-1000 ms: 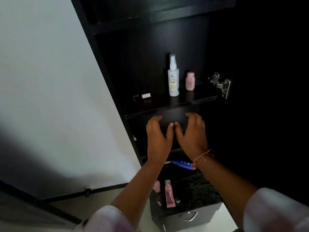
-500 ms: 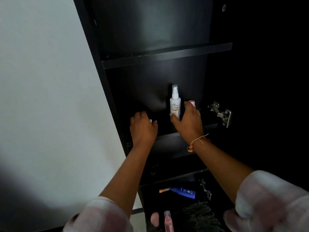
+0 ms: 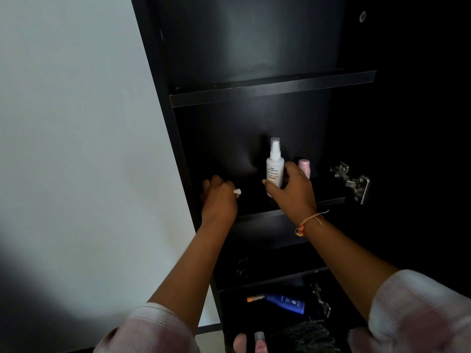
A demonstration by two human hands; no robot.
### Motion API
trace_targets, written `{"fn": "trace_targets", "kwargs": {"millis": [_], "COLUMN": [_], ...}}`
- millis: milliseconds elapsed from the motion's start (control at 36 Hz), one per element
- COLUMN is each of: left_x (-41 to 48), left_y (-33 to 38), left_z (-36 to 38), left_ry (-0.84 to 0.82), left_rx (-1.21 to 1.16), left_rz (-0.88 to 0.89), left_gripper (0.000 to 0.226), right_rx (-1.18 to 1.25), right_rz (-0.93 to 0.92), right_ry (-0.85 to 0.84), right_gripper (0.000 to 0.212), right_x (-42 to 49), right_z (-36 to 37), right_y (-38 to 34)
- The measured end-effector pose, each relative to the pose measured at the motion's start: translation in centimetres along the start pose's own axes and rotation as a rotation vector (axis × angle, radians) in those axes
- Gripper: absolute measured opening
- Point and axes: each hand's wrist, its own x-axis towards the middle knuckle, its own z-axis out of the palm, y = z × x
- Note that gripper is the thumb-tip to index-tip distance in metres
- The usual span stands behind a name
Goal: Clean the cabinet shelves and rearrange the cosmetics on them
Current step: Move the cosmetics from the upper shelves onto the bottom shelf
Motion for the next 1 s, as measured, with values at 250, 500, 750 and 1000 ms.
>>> {"fn": "trace_targets", "kwargs": {"millis": [250, 500, 750, 1000], "left_x": [-2.2, -10.0, -21.6, -31.5], "left_y": [1.5, 4.0, 0.6, -5.3], "left_z": [0.0, -1.8, 6.2, 15.2], "left_ry": [0.238, 0.248, 0.008, -0.082], "left_rx": [-0.355, -0.871, -0.919, -0.686], "left_rz": [0.084, -0.014, -0.306, -0.560], "left_gripper": [0.013, 0.021, 0.018, 0.010], "right_rx": [0.121, 0.234, 0.150, -0.127], "right_rz": [-0.031, -0.011, 0.212, 0.514], "right_ry": [0.007, 0.071, -0.113, -0.442], "right_gripper": [0.033, 0.044, 0.040, 0.038], "right_x": [-2.3, -7.8, -19.8, -30.4], "right_z": [-1.3, -3.4, -2.6, -0.3], "right_y": [-1.1, -1.0, 5.9, 15.7]}}
